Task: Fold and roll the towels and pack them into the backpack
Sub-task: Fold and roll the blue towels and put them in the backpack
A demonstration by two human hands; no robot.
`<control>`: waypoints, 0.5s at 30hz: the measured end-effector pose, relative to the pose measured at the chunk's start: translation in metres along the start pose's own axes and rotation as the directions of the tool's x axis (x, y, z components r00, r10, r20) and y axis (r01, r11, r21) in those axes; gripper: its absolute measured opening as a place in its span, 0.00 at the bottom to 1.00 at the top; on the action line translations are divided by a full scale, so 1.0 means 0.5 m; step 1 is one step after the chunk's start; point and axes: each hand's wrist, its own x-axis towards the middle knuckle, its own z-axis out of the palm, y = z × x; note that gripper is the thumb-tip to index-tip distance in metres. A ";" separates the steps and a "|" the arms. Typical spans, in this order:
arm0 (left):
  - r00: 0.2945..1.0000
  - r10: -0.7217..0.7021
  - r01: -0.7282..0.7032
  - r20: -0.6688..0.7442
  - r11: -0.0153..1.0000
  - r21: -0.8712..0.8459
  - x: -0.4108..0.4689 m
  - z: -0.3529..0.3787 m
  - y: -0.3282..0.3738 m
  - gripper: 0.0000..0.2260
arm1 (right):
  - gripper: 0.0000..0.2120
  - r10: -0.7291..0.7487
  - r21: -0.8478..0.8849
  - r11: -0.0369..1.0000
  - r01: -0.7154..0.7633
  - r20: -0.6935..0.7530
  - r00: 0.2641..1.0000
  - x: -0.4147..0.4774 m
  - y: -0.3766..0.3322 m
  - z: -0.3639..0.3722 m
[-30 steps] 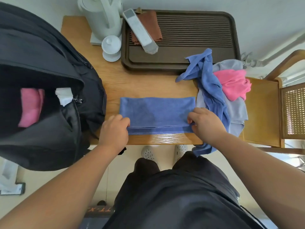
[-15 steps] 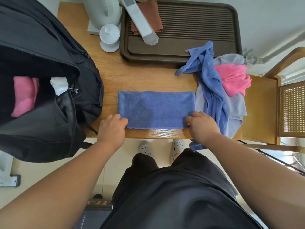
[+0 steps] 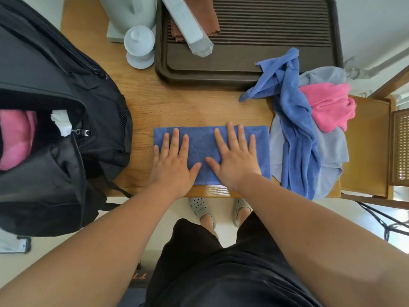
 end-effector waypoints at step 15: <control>0.997 0.076 -0.076 0.006 0.996 -0.037 0.002 0.012 -0.039 0.40 | 0.40 0.067 -0.002 0.998 -0.068 -0.070 0.995 -0.010 0.060 0.019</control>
